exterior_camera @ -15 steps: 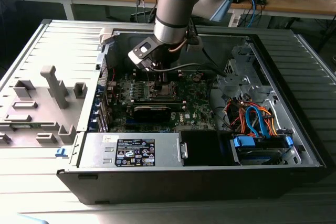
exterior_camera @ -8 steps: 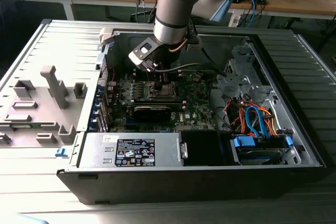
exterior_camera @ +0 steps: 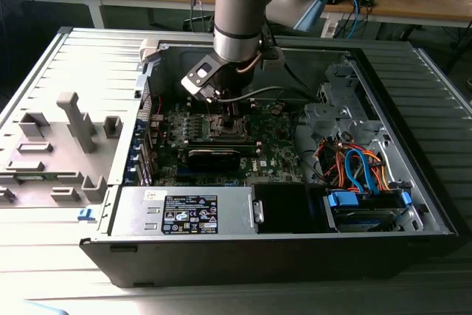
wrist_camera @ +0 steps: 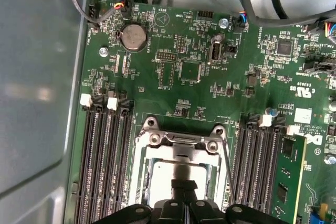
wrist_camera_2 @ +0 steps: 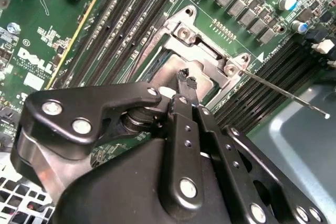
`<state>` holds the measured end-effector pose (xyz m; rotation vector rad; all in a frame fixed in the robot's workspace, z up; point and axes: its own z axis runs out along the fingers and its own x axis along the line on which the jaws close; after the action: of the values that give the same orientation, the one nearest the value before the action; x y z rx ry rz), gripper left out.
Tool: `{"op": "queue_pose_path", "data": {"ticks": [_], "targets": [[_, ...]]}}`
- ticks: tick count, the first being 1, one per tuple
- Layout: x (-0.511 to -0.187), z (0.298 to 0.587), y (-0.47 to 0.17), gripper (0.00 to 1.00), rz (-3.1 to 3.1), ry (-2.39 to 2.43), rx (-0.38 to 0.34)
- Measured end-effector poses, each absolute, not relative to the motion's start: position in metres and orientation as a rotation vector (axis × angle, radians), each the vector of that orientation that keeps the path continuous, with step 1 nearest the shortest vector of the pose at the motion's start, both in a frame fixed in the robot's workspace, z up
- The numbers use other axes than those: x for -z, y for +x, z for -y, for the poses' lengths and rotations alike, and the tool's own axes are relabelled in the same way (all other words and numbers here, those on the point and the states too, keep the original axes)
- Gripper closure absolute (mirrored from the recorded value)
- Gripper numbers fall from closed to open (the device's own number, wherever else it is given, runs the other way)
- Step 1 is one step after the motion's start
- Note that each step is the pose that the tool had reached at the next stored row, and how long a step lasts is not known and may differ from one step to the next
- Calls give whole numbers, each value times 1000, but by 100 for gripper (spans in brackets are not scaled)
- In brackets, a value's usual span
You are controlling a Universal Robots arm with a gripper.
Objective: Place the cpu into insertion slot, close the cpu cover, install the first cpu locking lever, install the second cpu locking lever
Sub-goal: 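Close the cpu cover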
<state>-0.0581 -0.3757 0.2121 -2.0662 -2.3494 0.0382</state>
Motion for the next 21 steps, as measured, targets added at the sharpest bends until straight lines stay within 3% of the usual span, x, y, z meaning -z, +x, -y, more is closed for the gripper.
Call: {"op": "queue_pose_path", "data": {"ticks": [21], "targets": [[-212,374,-58,89,2338,-2075,-38]]}}
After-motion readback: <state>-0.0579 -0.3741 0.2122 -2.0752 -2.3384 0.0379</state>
